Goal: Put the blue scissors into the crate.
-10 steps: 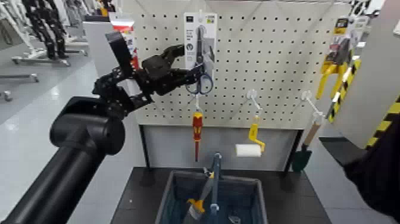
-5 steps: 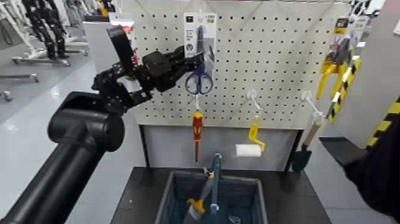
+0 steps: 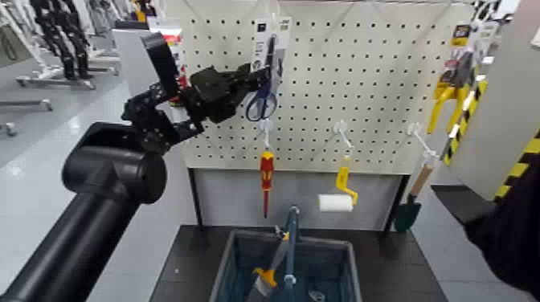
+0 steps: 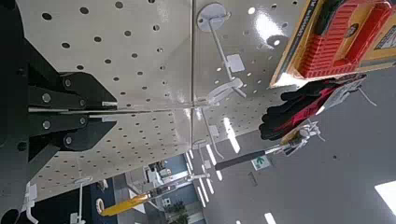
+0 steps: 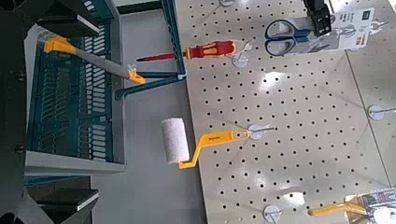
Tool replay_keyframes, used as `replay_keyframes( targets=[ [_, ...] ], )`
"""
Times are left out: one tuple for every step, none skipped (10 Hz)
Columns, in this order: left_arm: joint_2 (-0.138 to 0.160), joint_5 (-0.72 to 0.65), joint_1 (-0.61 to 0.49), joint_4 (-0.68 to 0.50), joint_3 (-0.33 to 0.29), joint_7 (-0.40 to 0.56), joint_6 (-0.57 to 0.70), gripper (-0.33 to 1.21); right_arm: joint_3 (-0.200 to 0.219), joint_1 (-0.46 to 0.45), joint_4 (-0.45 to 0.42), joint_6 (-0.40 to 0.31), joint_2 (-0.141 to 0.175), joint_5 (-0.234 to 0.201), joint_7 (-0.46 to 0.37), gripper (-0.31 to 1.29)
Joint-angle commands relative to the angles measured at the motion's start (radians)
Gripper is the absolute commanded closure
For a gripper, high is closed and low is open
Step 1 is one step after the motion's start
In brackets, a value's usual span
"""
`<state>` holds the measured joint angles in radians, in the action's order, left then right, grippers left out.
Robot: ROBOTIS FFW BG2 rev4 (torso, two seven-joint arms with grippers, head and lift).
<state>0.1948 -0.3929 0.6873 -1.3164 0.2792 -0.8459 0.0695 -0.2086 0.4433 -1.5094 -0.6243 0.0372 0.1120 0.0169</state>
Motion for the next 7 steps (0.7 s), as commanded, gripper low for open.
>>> replay_keyframes(
  targets=[
    [0.0, 0.006, 0.001, -0.003, -0.003, 0.001, 0.0, 1.11, 0.0, 0.0, 0.0, 0.0, 0.0, 0.0, 0.0, 0.09],
    [0.0, 0.009, 0.001, -0.004, -0.005, 0.001, 0.0, 1.11, 0.0, 0.0, 0.0, 0.0, 0.0, 0.0, 0.0, 0.09],
    [0.0, 0.013, 0.001, -0.006, -0.005, 0.004, 0.0, 1.19, 0.0, 0.0, 0.0, 0.0, 0.0, 0.0, 0.0, 0.09],
    [0.0, 0.013, 0.003, -0.009, -0.006, 0.005, 0.0, 1.18, 0.0, 0.0, 0.0, 0.0, 0.0, 0.0, 0.0, 0.09],
    [0.0, 0.013, 0.003, -0.011, -0.006, 0.005, 0.0, 1.18, 0.0, 0.0, 0.002, 0.0, 0.0, 0.002, 0.0, 0.09],
    [0.002, 0.013, 0.001, -0.02, -0.008, 0.005, 0.001, 1.18, 0.001, 0.0, 0.002, 0.0, 0.0, 0.002, 0.0, 0.09],
    [0.003, 0.013, 0.0, -0.047, -0.014, 0.005, 0.001, 1.18, 0.001, 0.0, 0.002, 0.0, 0.001, 0.002, 0.0, 0.09]
  ],
)
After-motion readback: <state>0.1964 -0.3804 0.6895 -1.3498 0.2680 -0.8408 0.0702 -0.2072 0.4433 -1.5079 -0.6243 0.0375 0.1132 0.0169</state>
